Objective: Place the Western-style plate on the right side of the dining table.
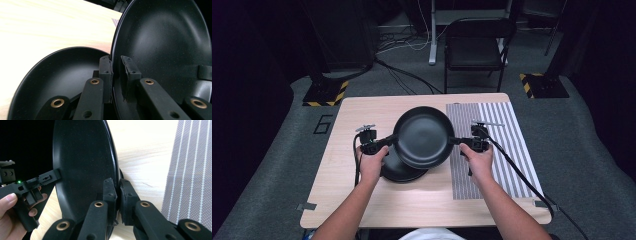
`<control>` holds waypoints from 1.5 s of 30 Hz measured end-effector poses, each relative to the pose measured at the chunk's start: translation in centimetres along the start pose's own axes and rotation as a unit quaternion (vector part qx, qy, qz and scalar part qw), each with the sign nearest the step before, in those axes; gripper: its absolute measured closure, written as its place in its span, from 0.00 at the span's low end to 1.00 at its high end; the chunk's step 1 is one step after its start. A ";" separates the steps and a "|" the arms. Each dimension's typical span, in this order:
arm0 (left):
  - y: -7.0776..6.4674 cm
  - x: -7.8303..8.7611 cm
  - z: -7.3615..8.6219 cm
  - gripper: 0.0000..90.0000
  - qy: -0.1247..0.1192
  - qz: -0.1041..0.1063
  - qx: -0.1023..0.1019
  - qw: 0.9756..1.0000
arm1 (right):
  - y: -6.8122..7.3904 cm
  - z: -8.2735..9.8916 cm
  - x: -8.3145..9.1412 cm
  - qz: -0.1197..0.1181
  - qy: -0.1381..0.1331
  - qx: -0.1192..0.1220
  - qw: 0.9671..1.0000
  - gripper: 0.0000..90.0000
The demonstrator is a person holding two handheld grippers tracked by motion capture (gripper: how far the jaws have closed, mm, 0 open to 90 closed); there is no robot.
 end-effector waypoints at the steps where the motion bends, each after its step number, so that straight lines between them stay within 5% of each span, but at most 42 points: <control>1: -0.1 -0.1 0.0 0.89 0.002 0.001 -0.004 1.000 | -0.1 0.0 0.3 0.003 -0.003 -0.001 1.000 0.94; 39: -5.9 -5.4 0.5 0.89 0.040 0.052 -0.041 0.997 | -4.0 1.4 6.9 0.041 -0.050 -0.037 0.997 0.94; 45: -6.8 -6.3 0.7 0.89 0.045 0.064 -0.034 0.996 | -4.3 1.3 8.1 0.051 -0.056 -0.037 0.996 0.94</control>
Point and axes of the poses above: each handheld gripper's, and its own axes: x roughly backward along the jaws, z roughly out of its underside, y roughly to its left, the point moved 1 cm from there along -x, roughly forward along the jaws, and after that the axes turned 10 degrees about x, right-handed, at the moved point
